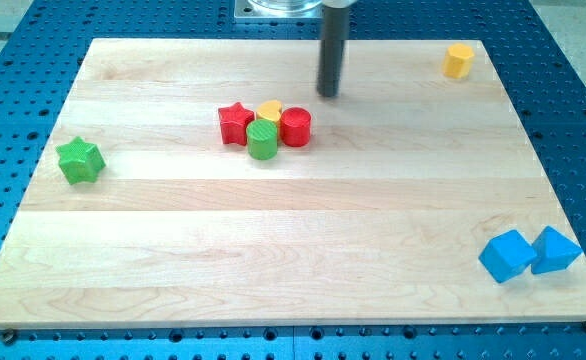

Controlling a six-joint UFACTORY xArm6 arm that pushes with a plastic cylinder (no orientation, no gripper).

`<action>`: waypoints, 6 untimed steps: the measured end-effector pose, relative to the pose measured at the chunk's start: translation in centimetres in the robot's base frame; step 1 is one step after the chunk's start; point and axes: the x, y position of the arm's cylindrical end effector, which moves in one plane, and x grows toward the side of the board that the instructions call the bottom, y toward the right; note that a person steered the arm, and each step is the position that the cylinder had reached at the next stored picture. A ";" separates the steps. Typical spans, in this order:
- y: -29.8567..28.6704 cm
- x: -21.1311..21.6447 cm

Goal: Move the red star downwards

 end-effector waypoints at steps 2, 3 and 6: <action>-13.0 0.0; -15.5 2.3; -10.9 8.4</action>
